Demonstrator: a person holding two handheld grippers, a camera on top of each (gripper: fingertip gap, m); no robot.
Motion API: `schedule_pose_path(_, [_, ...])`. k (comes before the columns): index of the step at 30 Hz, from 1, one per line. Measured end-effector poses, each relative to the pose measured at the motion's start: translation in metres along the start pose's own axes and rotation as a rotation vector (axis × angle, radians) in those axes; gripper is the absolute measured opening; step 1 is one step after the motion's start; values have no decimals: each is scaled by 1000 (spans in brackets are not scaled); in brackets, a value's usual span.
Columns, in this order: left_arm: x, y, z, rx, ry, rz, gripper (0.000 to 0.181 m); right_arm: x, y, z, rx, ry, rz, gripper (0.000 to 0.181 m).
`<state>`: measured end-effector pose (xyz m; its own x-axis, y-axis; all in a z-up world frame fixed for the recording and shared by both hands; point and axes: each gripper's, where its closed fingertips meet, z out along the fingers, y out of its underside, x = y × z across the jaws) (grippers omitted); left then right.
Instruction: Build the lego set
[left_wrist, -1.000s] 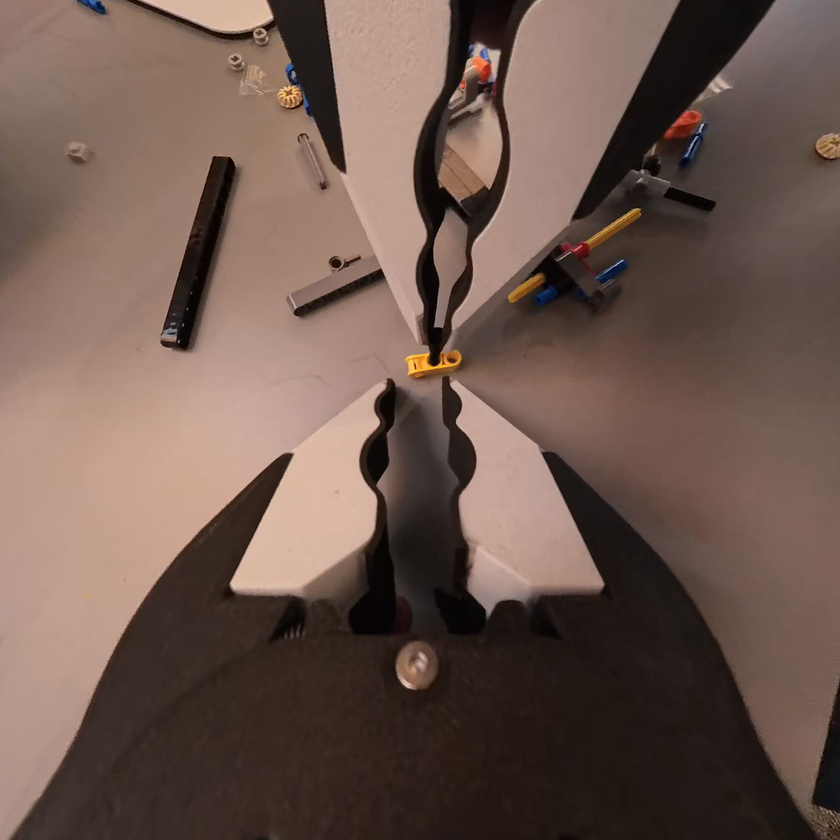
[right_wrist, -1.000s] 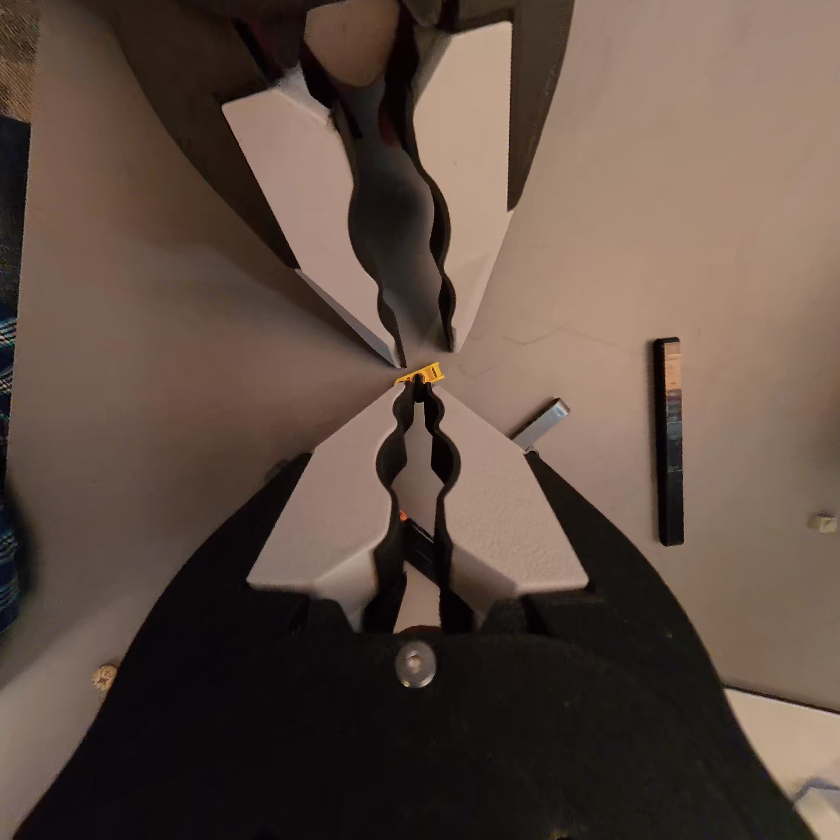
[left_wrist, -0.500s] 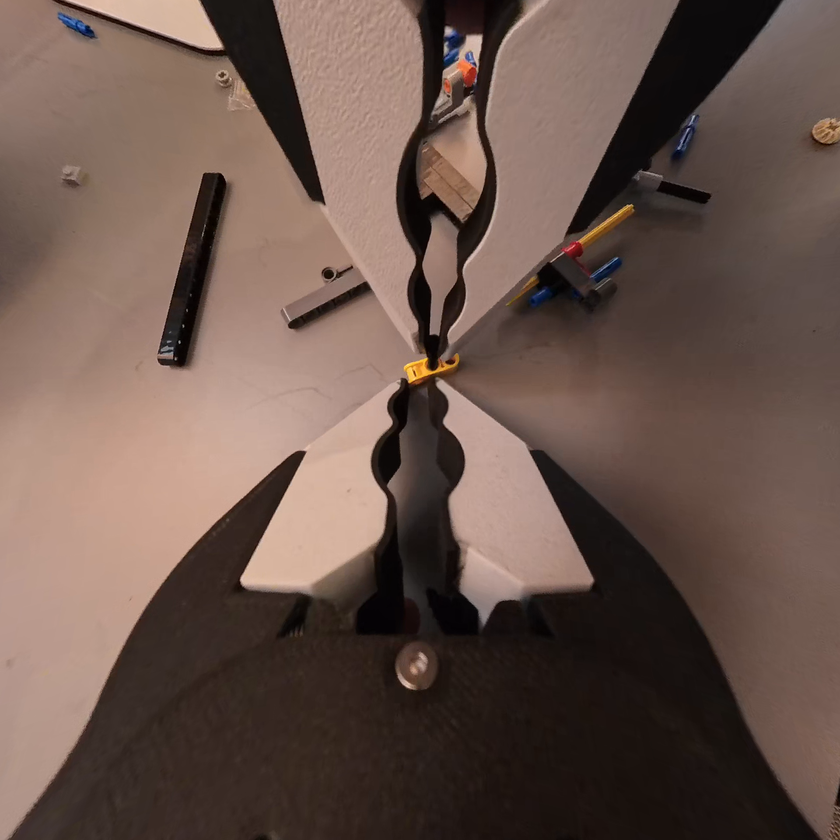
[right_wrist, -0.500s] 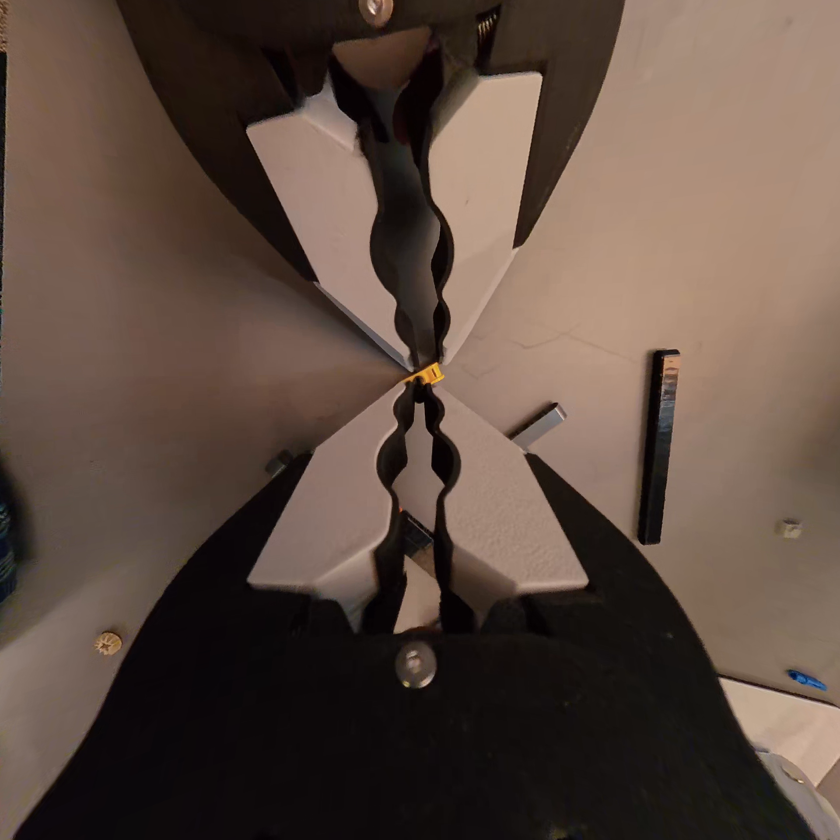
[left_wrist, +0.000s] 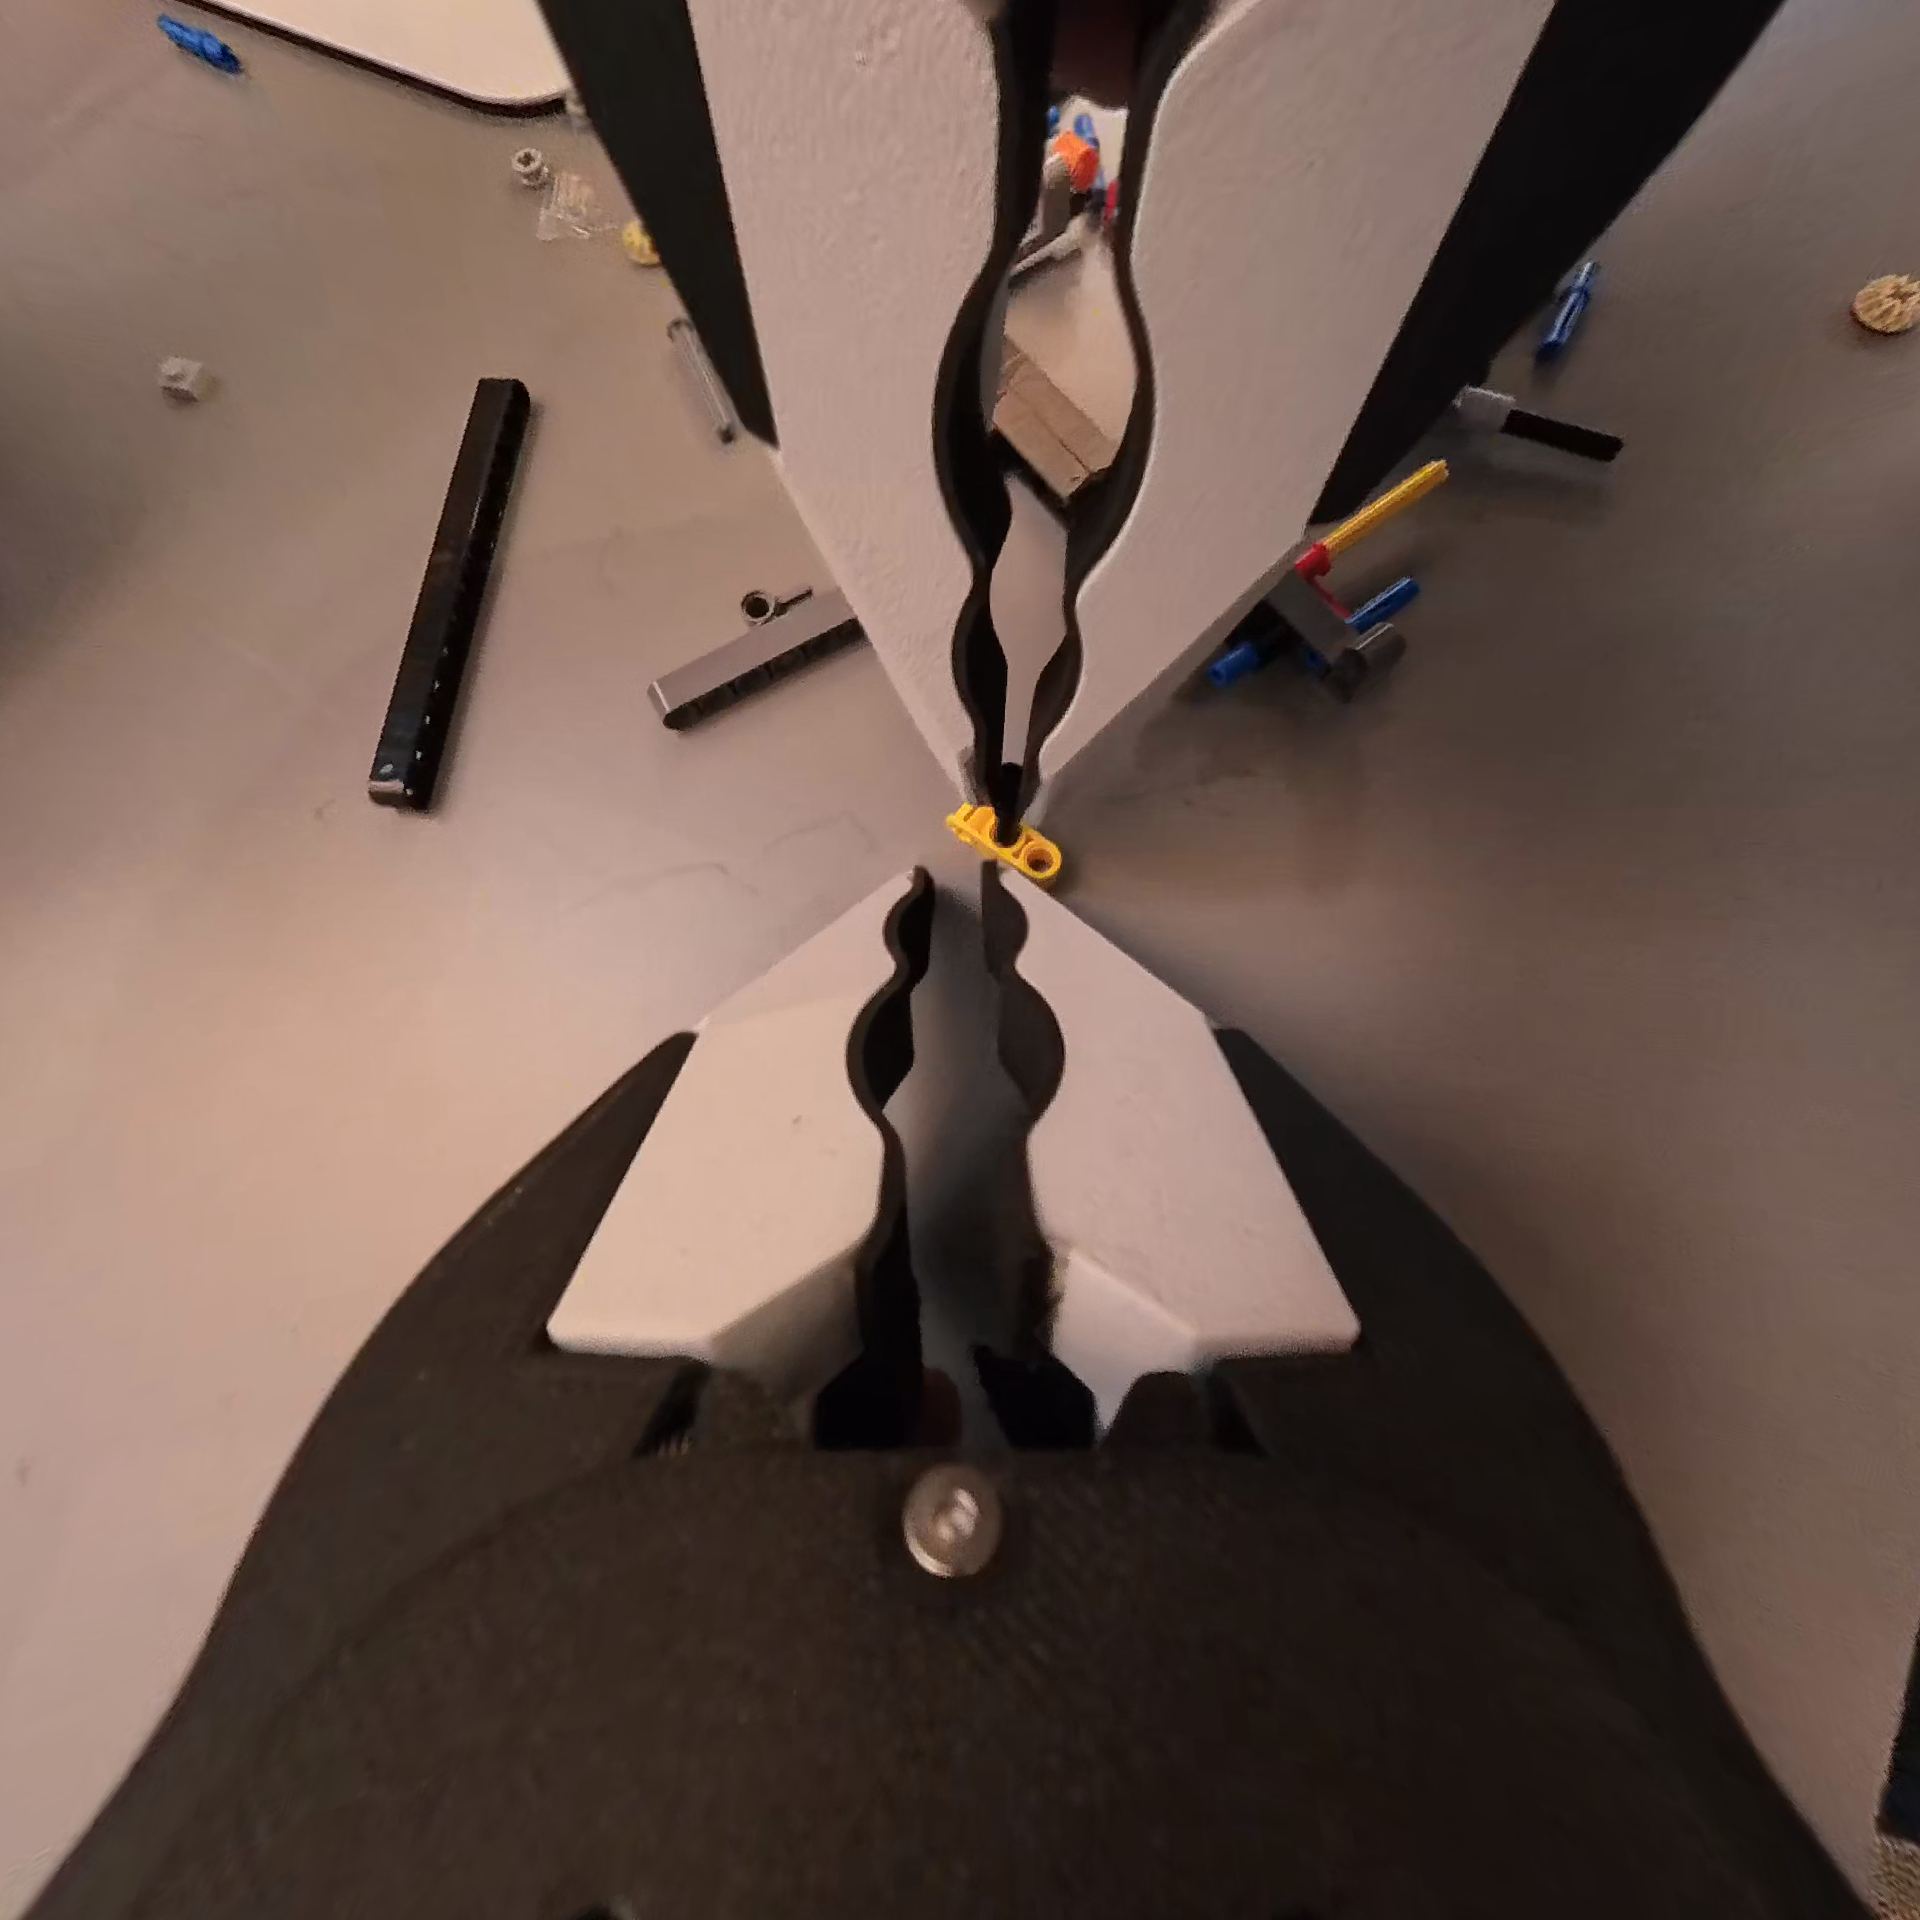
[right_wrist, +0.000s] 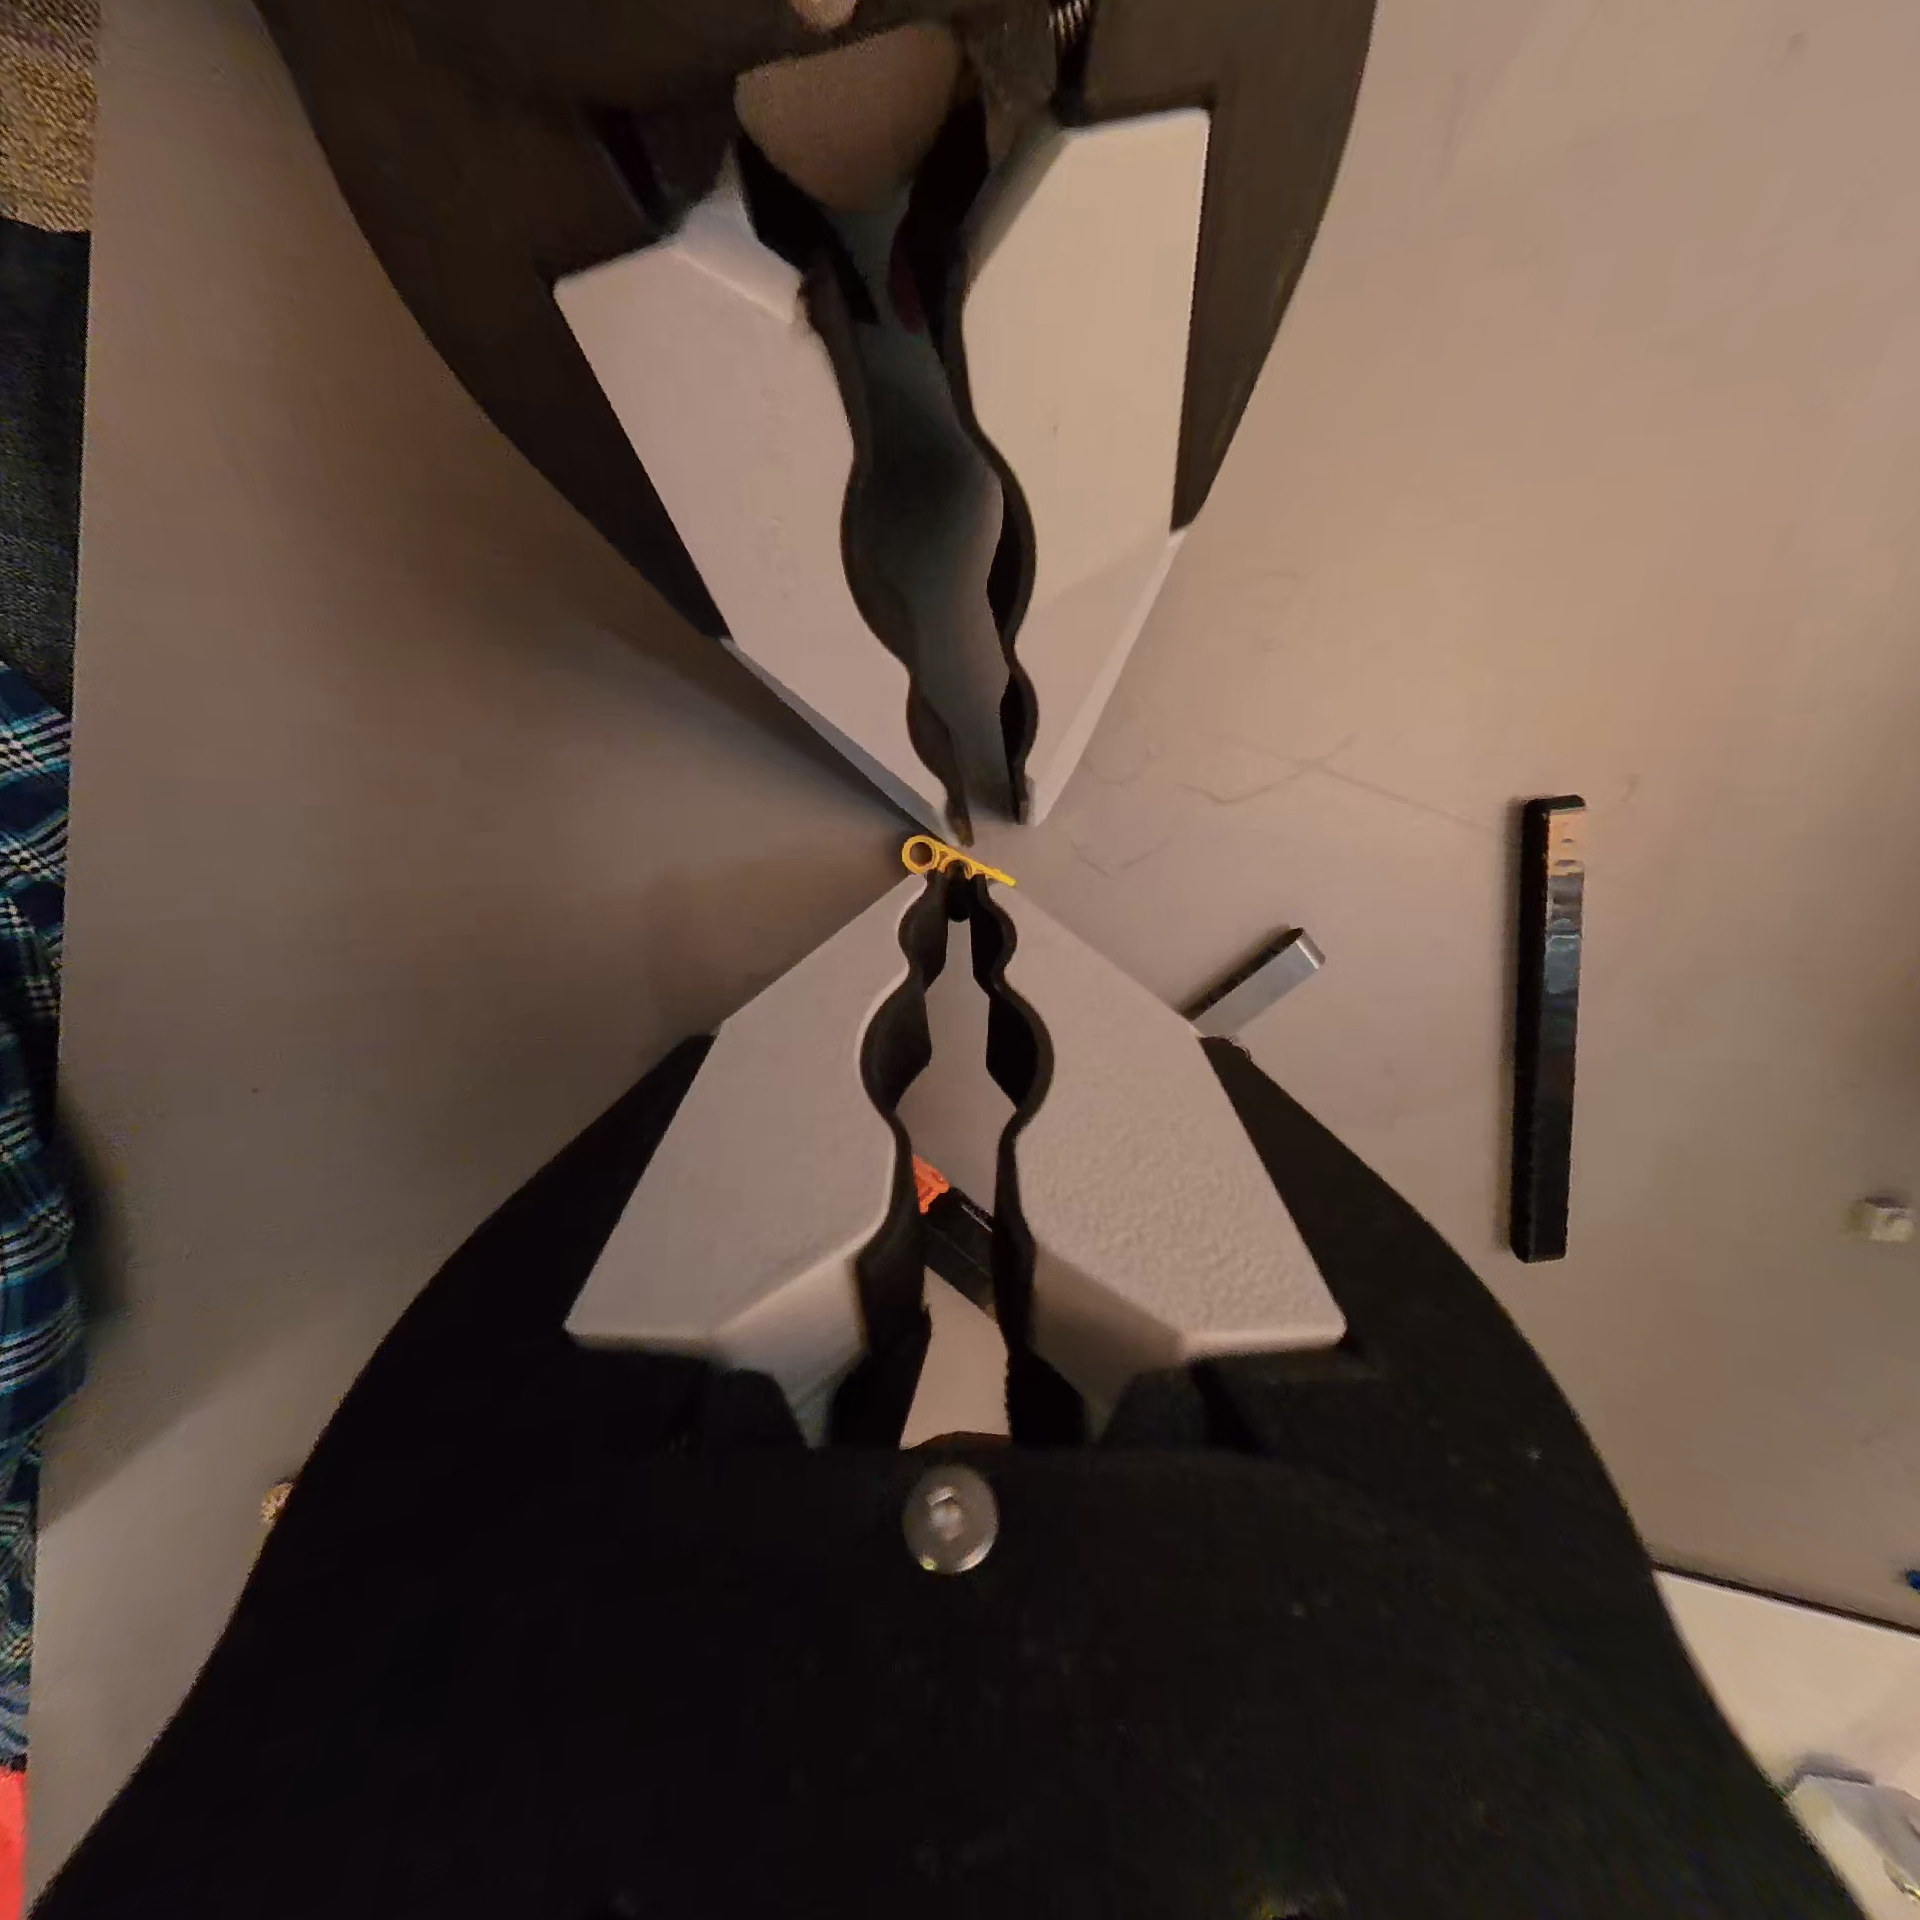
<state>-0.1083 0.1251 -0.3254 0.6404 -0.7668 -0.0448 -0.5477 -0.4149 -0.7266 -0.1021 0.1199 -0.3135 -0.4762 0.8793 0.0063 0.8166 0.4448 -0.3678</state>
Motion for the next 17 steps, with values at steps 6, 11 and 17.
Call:
schedule_pose_path(6, [0,2,0,-8,-9,-5,1,0,-4,1,1,-4,-17,1])
schedule_pose_path(11, [-1,2,0,-7,-13,-8,0,-2,-6,3,16,-10,-11,1])
schedule_pose_path(17, [-2,2,-4,7,7,-51,5,-4,-7,4,25,-7,-2,1])
